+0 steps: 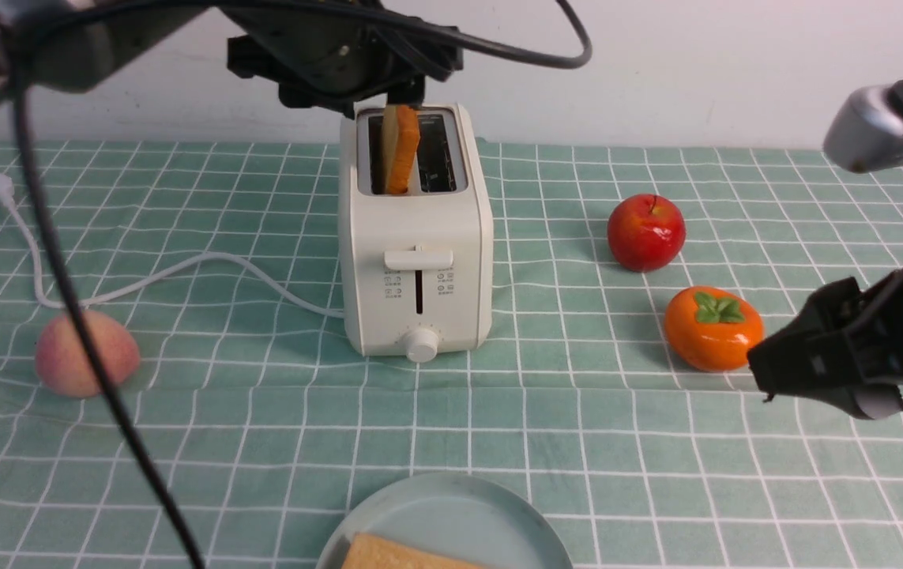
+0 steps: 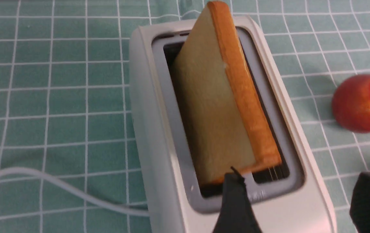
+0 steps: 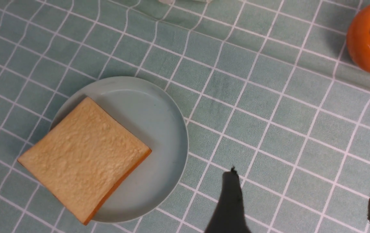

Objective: Take toasted bread from bread machine on blue coffee table place on plate.

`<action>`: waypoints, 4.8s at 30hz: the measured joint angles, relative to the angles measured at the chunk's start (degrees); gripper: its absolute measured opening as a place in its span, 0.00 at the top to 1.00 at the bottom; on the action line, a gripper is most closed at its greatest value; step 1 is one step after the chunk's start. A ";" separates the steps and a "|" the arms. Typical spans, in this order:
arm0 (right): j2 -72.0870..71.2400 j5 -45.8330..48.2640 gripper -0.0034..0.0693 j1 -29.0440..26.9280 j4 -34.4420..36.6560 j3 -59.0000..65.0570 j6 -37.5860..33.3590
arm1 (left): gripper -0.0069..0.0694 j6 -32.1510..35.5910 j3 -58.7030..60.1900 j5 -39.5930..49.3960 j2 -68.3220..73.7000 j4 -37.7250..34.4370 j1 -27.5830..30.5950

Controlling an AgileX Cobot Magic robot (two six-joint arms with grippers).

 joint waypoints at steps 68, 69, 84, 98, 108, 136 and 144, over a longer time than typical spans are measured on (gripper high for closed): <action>-0.56 3.94 0.34 0.00 -4.24 0.00 0.06 | 0.45 49.81 70.00 -23.96 -21.32 -83.35 -0.20; -0.56 3.74 0.34 0.00 -4.24 0.00 0.06 | 0.31 49.99 70.00 -23.99 -22.78 -81.71 -0.20; -13.17 -17.67 0.97 0.00 -17.44 16.28 18.56 | 0.18 38.87 58.33 -1.24 -47.56 -48.26 16.90; -36.01 -32.75 0.98 0.00 -32.56 43.98 43.33 | 0.93 27.18 68.37 12.07 -68.27 -41.38 8.72; -36.76 -41.28 0.97 0.00 -47.11 44.12 45.03 | 0.93 15.55 73.51 11.45 -90.77 -41.12 8.66; -36.93 -43.14 0.95 0.00 -68.41 44.16 45.06 | 0.93 27.70 93.23 -14.69 -107.44 -23.85 20.72; -36.93 -43.48 0.95 0.00 -70.21 44.22 45.06 | 0.93 27.54 112.02 -22.36 -109.56 -23.22 24.55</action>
